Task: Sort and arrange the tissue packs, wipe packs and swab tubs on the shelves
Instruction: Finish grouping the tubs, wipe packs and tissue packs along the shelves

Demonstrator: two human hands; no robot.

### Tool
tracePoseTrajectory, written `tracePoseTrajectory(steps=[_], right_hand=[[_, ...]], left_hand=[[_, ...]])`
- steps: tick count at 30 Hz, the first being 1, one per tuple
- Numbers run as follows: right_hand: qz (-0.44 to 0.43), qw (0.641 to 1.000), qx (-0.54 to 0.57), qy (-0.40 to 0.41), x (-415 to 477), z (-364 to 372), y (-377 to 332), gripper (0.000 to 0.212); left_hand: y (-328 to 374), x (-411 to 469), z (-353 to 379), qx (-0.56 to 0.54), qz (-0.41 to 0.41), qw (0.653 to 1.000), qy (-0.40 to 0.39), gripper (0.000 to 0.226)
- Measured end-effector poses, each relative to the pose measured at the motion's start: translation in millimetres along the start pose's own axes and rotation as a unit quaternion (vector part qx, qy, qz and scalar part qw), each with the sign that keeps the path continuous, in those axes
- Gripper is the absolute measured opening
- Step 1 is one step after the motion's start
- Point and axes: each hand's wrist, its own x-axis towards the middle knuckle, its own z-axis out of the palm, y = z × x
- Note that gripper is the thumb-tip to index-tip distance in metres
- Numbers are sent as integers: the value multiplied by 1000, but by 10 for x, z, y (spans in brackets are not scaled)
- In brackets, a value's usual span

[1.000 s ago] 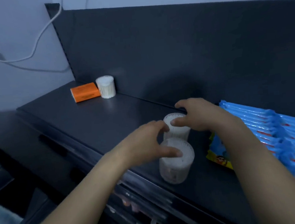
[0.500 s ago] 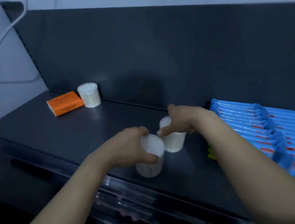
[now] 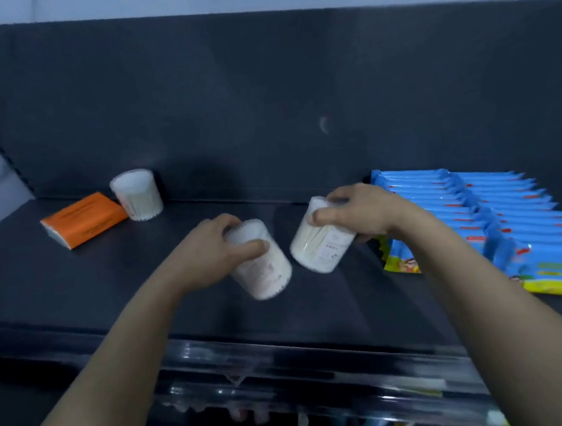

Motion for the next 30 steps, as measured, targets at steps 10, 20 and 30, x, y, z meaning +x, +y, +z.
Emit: tracePoseTrajectory(steps=[10,20,30], right_hand=[[85,970,117,196,-647,-812,705,54],[87,933,190,294,-1721,-1927,2502,62],[138,888,170,404,-2442,-2989,4147,71]], left_hand=[[1087,143,387,-66,103,992,2,52],[3003,-6,1989,-84,232,969,-34,74],[4584,-75,3437,-131,259,951,-107,56]])
